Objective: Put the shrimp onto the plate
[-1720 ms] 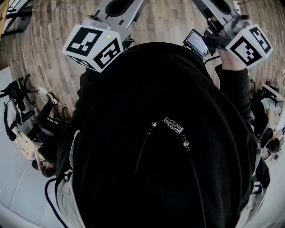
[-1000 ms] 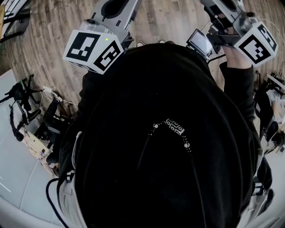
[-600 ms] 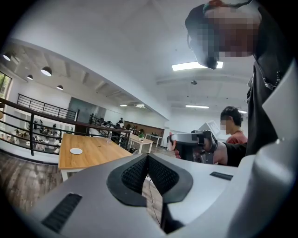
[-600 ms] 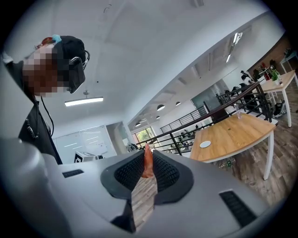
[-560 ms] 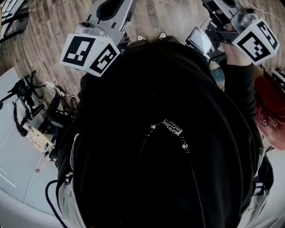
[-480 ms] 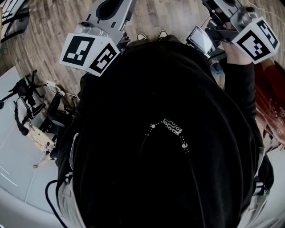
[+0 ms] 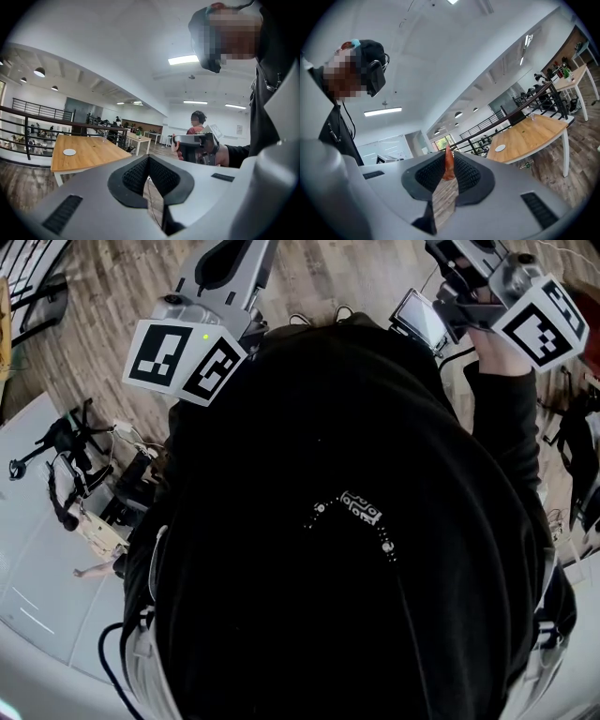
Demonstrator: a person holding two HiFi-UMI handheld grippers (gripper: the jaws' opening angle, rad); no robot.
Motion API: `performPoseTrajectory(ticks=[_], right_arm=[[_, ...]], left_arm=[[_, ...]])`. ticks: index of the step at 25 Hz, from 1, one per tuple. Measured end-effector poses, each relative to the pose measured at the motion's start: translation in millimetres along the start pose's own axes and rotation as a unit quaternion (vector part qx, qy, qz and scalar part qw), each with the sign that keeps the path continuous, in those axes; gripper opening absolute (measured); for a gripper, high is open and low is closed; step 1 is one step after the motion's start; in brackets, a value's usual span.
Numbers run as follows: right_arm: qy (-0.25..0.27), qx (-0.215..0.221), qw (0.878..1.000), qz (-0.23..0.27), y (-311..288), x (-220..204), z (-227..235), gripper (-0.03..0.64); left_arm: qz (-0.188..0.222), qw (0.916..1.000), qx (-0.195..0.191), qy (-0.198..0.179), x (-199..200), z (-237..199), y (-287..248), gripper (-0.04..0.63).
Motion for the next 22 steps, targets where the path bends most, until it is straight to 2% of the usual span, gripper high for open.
performPoseTrajectory(ticks=[6, 16, 22], right_arm=[[0.007, -0.017, 1.0, -0.005, 17.3, 1.2, 4.8, 0.066], [0.028, -0.031, 0.999, 0.006, 9.0, 19.0, 16.6, 0.066], [0.042, -0.041, 0.998, 0.009, -8.1, 33.7, 26.2, 0.066]], left_arm=[[0.001, 1.0, -0.005, -0.007, 2.7, 10.9, -0.7, 0.006], [0.018, 0.9995, -0.027, -0.006, 13.0, -7.3, -26.3, 0.006], [0.023, 0.9984, -0.047, -0.02, 27.7, -28.3, -45.5, 0.006]])
Point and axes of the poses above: the fingertips, and each gripper's own axes: y backward along the fingers, z to its right, x out of its top, the point moved 3 cm from there along y, backward along the fingers, and after that the axes turned 3 degrees about x, right-handed, at the moved point
